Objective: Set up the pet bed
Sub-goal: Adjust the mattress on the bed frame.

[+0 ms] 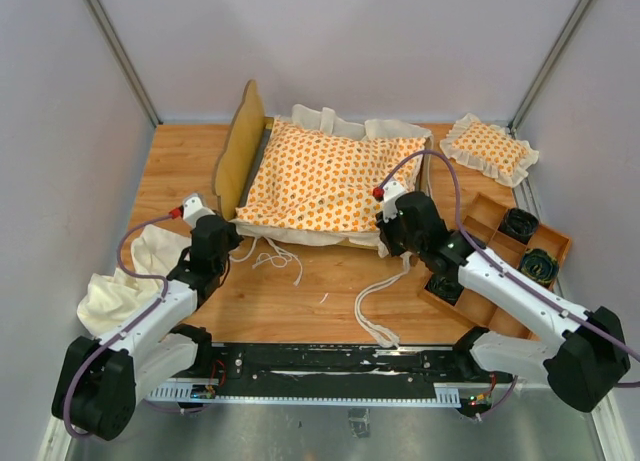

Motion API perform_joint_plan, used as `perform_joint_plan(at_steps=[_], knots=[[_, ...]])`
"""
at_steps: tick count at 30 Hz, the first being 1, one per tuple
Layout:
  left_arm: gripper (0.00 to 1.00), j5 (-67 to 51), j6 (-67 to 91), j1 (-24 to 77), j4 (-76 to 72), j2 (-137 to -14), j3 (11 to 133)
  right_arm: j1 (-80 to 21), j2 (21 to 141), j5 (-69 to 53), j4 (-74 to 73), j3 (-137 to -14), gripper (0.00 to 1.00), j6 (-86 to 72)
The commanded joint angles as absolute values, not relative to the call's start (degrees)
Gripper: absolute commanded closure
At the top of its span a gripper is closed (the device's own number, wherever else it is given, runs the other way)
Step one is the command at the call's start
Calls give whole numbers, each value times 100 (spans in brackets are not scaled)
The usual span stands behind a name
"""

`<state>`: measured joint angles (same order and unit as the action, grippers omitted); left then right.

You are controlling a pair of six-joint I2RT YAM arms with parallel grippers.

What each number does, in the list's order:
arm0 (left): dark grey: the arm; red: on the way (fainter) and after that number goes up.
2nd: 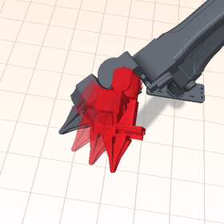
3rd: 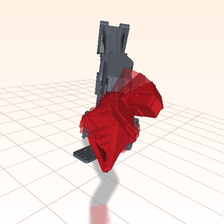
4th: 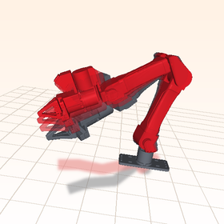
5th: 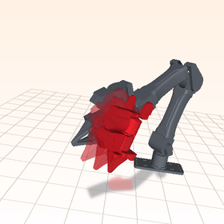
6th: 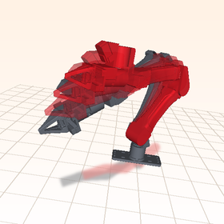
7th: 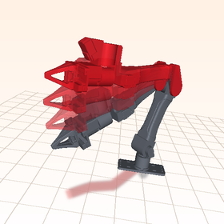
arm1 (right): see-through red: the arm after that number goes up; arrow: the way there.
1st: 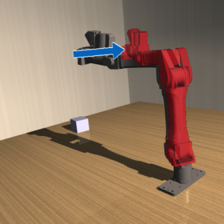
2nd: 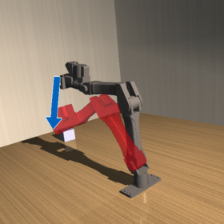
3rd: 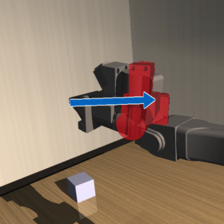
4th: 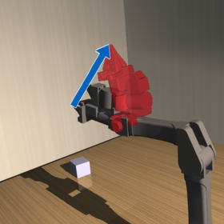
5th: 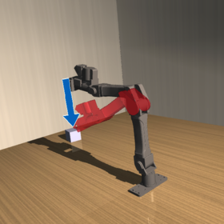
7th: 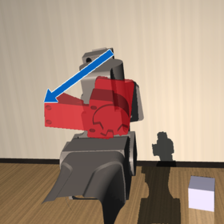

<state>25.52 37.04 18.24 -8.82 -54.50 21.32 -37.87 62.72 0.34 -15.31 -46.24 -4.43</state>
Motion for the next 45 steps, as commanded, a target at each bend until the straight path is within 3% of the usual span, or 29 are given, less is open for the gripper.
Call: perform_joint_plan(at_steps=[1, 3, 5, 8, 12, 22, 27, 31, 37, 41, 45], knots=[[100, 3332, 3494, 1714, -778, -5459, 2231, -3584, 6429, 1296, -2065, -5023, 82, -396], [90, 3293, 3546, 1712, -698, -5451, 2289, -3613, 6436, 1231, -2292, -5168, 67, -431], [73, 3221, 3637, 1713, -488, -5417, 2425, -3721, 6368, 1162, -2507, -5248, 59, -492], [57, 3051, 3689, 1714, -60, -5224, 2742, -4011, 6124, 1044, -2762, -5208, 57, -645], [48, 2653, 3498, 1714, 173, -4620, 2927, -4325, 5669, 844, -2759, -5003, 57, -758], [42, 2346, 3239, 1713, 780, -3708, 3064, -4711, 5342, 1278, -2807, -4931, 56, -237], [42, 1414, 3120, 1713, 526, -3621, 3034, -5463, 5283, 875, -2043, -4640, 56, 609], [44, 368, 3199, 1713, 39, -3628, 2865, -6070, 5747, 314, -1092, -4294, 54, 1722], [47, -751, 3603, 1713, -670, -3956, 2576, -6468, 6729, 771, -37, -4058, 52, 3560], [47, -895, 3543, 1712, -824, -4276, 2506, -6445, 7289, 1767, 315, -4081, 50, 4625], [47, -709, 3391, 1709, -960, -4452, 2476, -6352, 7443, 1949, 342, -4188, 49, 4991]])
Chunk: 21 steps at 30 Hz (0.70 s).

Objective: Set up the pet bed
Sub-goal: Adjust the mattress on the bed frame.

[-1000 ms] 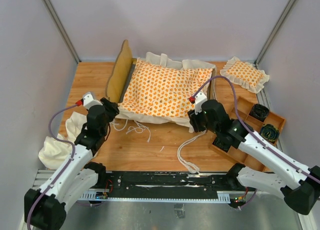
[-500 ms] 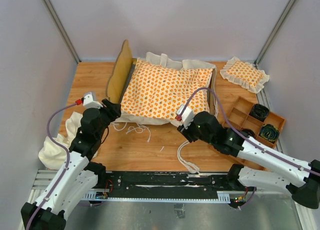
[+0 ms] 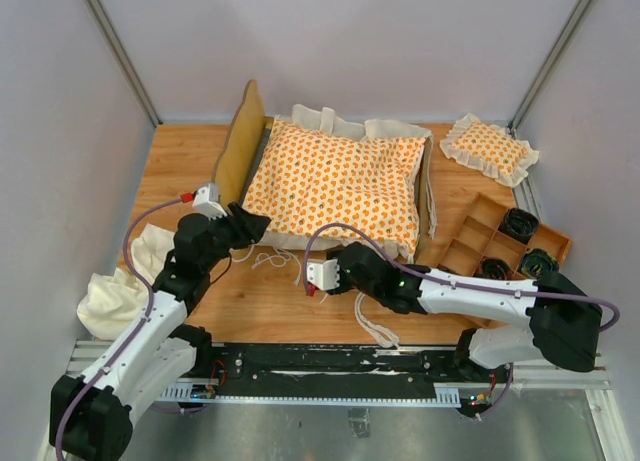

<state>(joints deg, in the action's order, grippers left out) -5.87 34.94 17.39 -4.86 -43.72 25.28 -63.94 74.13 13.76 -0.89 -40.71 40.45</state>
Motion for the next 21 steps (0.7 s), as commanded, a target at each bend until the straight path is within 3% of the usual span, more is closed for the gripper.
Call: perform_joint_plan(at_steps=[1, 15, 17, 20, 21], knots=[[47, -647, 3373, 1713, -1032, -4501, 2449, -6332, 7436, 1954, 375, -4171, 50, 5057], [45, 399, 3206, 1713, -1445, -5567, 2515, -5652, 7672, 2004, 496, -4130, 57, 5389], [45, 558, 3128, 1713, -1441, -5694, 2563, -5659, 7679, 1920, 216, -4206, 66, 5377], [44, 842, 2958, 1714, -1326, -5887, 2691, -5704, 7547, 1832, -273, -4362, 94, 5170], [44, 927, 2921, 1714, -1289, -5973, 2730, -5749, 7434, 1802, -413, -4406, 99, 5090]])
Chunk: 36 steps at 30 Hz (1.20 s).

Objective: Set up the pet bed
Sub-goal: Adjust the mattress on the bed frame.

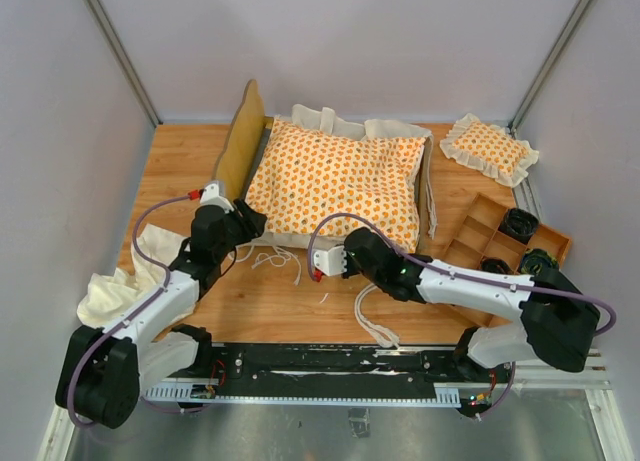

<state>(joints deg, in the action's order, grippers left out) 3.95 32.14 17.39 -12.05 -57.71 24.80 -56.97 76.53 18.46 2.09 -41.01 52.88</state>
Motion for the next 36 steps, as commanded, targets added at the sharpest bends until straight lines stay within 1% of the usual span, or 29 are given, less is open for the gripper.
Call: perform_joint_plan(at_steps=[1, 7, 14, 17, 21, 22, 23, 24, 27, 30, 32, 34, 36], knots=[[44, 1037, 2896, 1713, -1237, -6031, 2759, -5803, 7311, 1753, -563, -4448, 100, 5015], [44, 1237, 2938, 1709, -1304, -6261, 2755, -5845, 6574, 581, -1445, -4706, 100, 4218], [44, 1368, 2946, 1713, -1363, -6550, 2754, -5838, 6268, 275, -1872, -4589, 99, 3393], [44, 1419, 2944, 1714, -1356, -6660, 2797, -5838, 6510, 67, -2024, -4545, 87, 3176], [44, 1385, 3022, 1711, -1242, -6551, 2912, -5836, 6718, 168, -2302, -5017, 67, 2420], [44, 1343, 3026, 1712, -1169, -6465, 2970, -5836, 6646, 182, -2277, -5128, 61, 2152], [44, 1291, 3036, 1709, -1088, -6367, 3034, -5836, 6579, 150, -2248, -5222, 56, 1895], [44, 1239, 3047, 1713, -996, -6256, 3097, -5836, 6462, 143, -2176, -5280, 44, 1608], [43, 1037, 3043, 1707, -758, -5831, 3301, -5836, 5904, 270, -1858, -5281, 40, 867], [41, 792, 2987, 1714, -613, -5354, 3423, -5764, 5447, 1115, -1630, -5203, 38, 301], [40, 729, 2988, 1712, -539, -5067, 3461, -5569, 5240, 1932, -1612, -5150, 37, -108], [40, 778, 2968, 1709, -503, -4869, 3457, -5302, 5076, 2380, -1644, -5079, 40, -410], [39, 1005, 2947, 1709, -421, -4786, 3470, -4951, 4898, 2478, -1665, -4959, 43, -640]])
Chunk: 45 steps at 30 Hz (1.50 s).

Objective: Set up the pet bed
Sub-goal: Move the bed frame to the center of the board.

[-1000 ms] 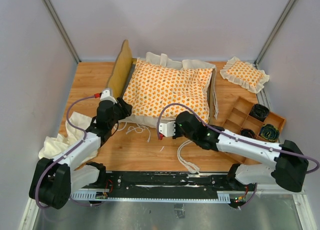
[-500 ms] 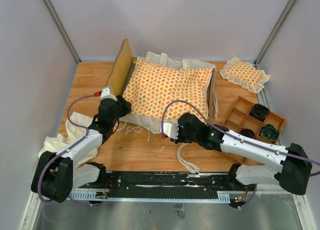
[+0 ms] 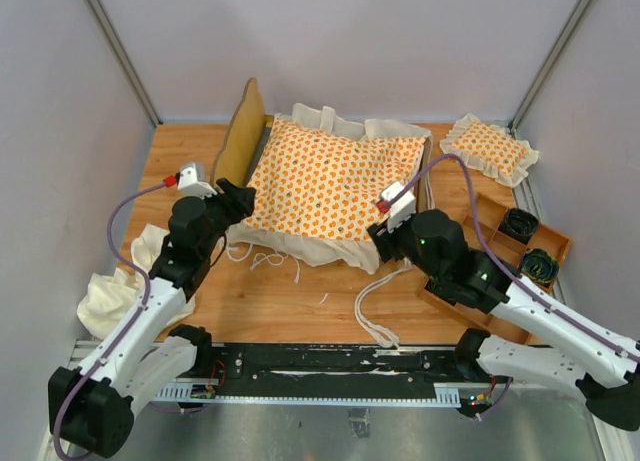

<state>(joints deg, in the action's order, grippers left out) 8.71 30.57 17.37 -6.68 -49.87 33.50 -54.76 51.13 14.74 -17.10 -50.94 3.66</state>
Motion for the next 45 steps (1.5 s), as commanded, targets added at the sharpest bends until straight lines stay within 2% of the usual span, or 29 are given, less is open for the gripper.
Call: perform_joint_plan(at_steps=[1, 7, 10, 16, 23, 29, 34, 45], knots=[[39, 1134, 2922, 1711, -369, -4798, 3489, -4777, 4835, 2509, -1646, -4884, 44, -771], [40, 1881, 2762, 1712, -210, -5289, 3679, -3475, 4880, 2197, -1553, -4586, 47, -1362], [40, 2322, 2785, 1680, -226, -5555, 3727, -2788, 5081, 1570, -1430, -4493, 47, -1795], [43, 1983, 2975, 1021, -254, -6021, 3911, -1924, 5510, 554, -1262, -4213, 46, -2378], [46, 1807, 2990, 501, -224, -6262, 4256, -1839, 5660, -600, -473, -3478, 46, -2662], [44, 1256, 3054, 501, -230, -5755, 4105, -1846, 5960, -1784, 350, -3132, 50, -3127], [42, 176, 2815, 556, -295, -5208, 3731, -1925, 6340, -2205, 1002, -3000, 54, -3491], [40, -160, 2193, 2392, -422, -5067, 3665, -2224, 7219, -2168, 1736, -3526, 59, -3970]])
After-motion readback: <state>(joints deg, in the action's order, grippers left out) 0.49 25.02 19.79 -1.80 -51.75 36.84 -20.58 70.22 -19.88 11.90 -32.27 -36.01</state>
